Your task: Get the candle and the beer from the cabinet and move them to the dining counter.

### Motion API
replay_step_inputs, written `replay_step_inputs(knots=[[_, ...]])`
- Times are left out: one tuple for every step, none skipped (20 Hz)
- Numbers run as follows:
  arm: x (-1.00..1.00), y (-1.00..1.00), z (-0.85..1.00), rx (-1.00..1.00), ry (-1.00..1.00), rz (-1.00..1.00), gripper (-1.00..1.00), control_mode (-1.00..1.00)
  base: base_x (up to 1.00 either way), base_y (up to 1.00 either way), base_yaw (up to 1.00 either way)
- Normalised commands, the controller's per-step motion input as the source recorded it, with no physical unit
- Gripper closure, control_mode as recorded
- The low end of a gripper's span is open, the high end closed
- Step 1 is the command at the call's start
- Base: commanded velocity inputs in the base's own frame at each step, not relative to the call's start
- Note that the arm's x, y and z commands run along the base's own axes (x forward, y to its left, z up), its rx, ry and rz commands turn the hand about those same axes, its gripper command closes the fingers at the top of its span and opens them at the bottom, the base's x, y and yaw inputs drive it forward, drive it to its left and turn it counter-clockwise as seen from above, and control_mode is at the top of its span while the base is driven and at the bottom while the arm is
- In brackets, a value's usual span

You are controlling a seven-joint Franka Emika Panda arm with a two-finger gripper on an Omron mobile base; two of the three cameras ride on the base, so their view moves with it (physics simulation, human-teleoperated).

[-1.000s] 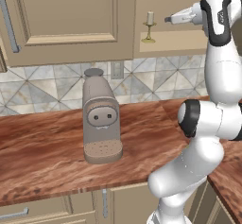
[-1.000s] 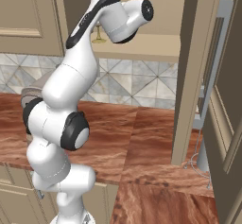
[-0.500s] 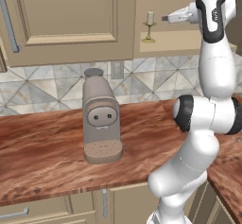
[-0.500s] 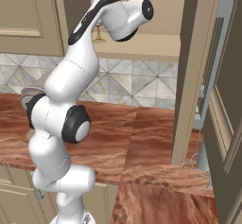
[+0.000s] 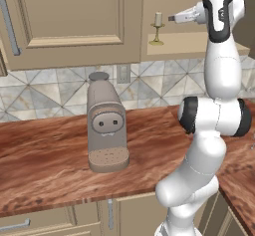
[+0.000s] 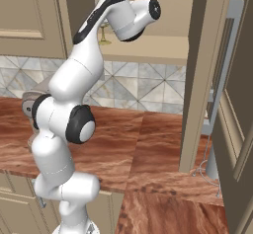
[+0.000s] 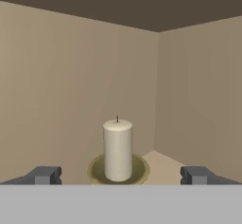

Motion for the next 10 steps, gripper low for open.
replay_step_inputs(knots=[[0.13,0.0,0.0,0.0,0.0,0.0,-1.0,-1.0,0.0,0.0,0.0],[0.15,0.0,0.0,0.0,0.0,0.0,-1.0,-1.0,0.0,0.0,0.0],[0.13,0.01,0.0,0.0,0.0,0.0,-1.0,-1.0,0.0,0.0,0.0],[0.09,0.0,0.0,0.0,0.0,0.0,-1.0,-1.0,0.0,0.0,0.0],[0.08,0.0,0.0,0.0,0.0,0.0,-1.0,-1.0,0.0,0.0,0.0],[0.06,0.0,0.0,0.0,0.0,0.0,-1.0,-1.0,0.0,0.0,0.0],[0.06,0.0,0.0,0.0,0.0,0.0,-1.0,-1.0,0.0,0.0,0.0],[0.06,0.05,0.0,0.0,0.0,0.0,-1.0,-1.0,0.0,0.0,0.0],[0.06,0.06,0.0,0.0,0.0,0.0,-1.0,-1.0,0.0,0.0,0.0],[0.06,0.06,0.0,0.0,0.0,0.0,-1.0,-1.0,0.0,0.0,0.0]])
